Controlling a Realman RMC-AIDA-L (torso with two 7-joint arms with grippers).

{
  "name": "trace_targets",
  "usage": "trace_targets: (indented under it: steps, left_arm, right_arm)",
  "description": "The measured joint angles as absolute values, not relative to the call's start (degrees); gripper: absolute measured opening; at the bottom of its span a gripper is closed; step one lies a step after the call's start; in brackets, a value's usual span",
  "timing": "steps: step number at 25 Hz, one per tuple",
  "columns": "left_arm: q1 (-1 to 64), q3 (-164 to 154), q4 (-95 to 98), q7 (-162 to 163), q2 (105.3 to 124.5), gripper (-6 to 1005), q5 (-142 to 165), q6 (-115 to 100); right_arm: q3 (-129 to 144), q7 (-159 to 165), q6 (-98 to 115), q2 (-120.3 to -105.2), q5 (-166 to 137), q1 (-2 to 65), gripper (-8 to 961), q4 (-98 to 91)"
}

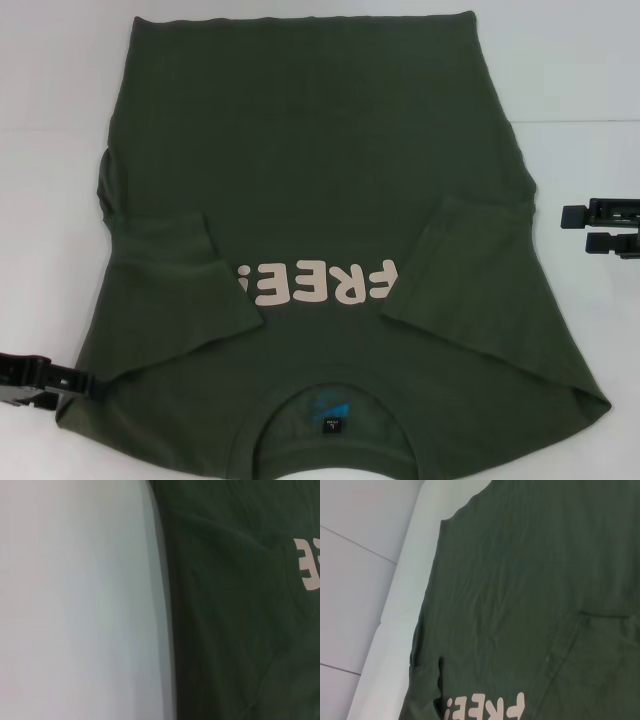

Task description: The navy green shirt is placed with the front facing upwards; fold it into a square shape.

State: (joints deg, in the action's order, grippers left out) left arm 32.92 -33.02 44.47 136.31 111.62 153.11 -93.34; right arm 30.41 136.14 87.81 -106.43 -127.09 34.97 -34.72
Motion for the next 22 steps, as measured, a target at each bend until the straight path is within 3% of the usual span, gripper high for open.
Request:
trace_targets:
  steps: [22]
  left_arm:
    - [34.63,-33.29,41.48,136.46,111.99,888,152.40,-94.81]
  right_arm:
    - [30.49,136.05,88.33,-106.43,-127.18,34.75,844,-34.27]
